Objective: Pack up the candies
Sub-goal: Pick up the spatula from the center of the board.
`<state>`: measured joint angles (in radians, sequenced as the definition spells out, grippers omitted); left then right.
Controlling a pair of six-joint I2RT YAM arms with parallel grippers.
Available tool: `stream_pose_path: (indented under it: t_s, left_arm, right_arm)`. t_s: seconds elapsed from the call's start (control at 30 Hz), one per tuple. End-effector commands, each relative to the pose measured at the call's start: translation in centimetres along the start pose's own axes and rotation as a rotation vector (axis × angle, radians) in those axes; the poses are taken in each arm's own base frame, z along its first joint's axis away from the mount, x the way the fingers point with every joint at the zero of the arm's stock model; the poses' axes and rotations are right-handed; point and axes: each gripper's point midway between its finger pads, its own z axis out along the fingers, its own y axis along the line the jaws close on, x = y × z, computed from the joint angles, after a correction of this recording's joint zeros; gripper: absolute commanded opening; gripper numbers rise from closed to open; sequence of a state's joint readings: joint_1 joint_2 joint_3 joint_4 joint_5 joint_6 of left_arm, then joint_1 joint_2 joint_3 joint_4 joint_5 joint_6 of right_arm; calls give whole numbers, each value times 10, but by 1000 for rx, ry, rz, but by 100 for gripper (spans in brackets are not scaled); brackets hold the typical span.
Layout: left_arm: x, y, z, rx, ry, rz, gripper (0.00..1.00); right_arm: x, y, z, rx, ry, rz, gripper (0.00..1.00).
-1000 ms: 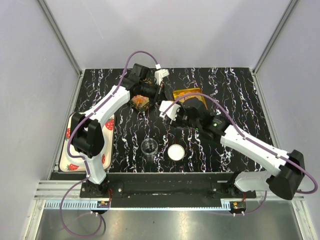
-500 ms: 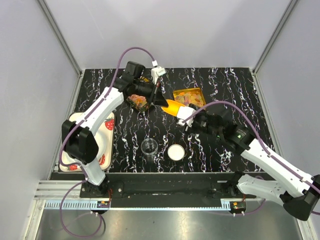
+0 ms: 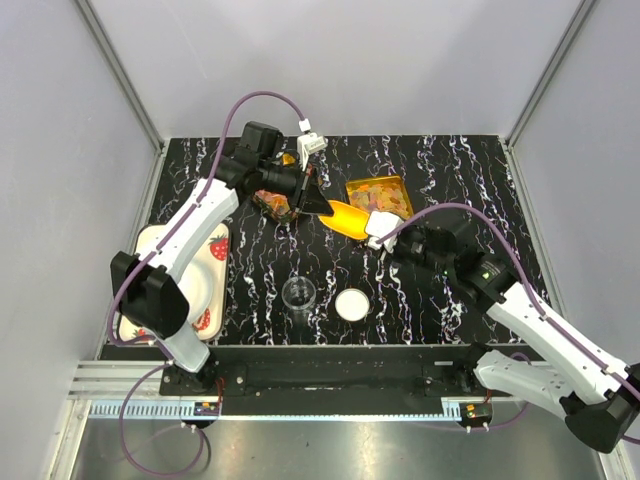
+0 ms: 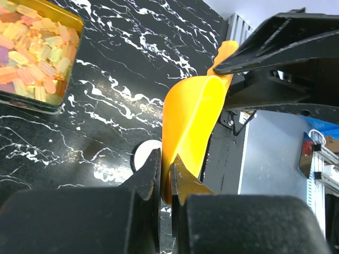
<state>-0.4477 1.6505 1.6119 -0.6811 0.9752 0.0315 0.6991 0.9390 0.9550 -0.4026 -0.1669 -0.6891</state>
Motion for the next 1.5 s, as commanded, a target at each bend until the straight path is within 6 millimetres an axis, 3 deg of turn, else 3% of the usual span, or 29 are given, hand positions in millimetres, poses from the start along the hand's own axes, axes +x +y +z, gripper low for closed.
stream_pose_path:
  t_s: [0.0, 0.6, 0.73, 0.77, 0.8, 0.87, 0.9, 0.97, 1.23, 1.47]
  left_arm:
    - [-7, -23, -11, 63, -32, 62, 0]
    - [-5, -24, -5, 111, -20, 36, 0]
    - [-4, -22, -5, 105, -18, 33, 1]
    - [-5, -21, -4, 102, -19, 35, 5]
    - [-6, -21, -5, 96, -21, 38, 19]
    - [-9, -20, -6, 88, -26, 44, 34]
    - [-9, -19, -6, 76, -26, 44, 52]
    - [-12, -19, -9, 59, -33, 55, 57]
    - [-27, -14, -29, -51, -89, 90, 98]
    - [-42, 3, -67, -153, -193, 71, 99]
  right_arm:
    - [-8, -5, 4, 14, -41, -15, 47]
    - [-13, -5, 18, 0, -69, 14, 27]
    - [-13, -4, 18, -2, -74, 12, 7]
    - [-13, -4, 18, 0, -71, 13, 3]
    - [-13, -4, 17, 1, -72, 13, 0]
    - [-11, -3, 18, 0, -68, 12, 0]
    - [-10, -3, 18, -1, -66, 11, 0]
    - [-9, -3, 18, 0, -65, 9, 0]
    - [-10, -3, 15, 10, -69, 11, 0]
    - [-10, -9, 12, 35, -65, 8, 0]
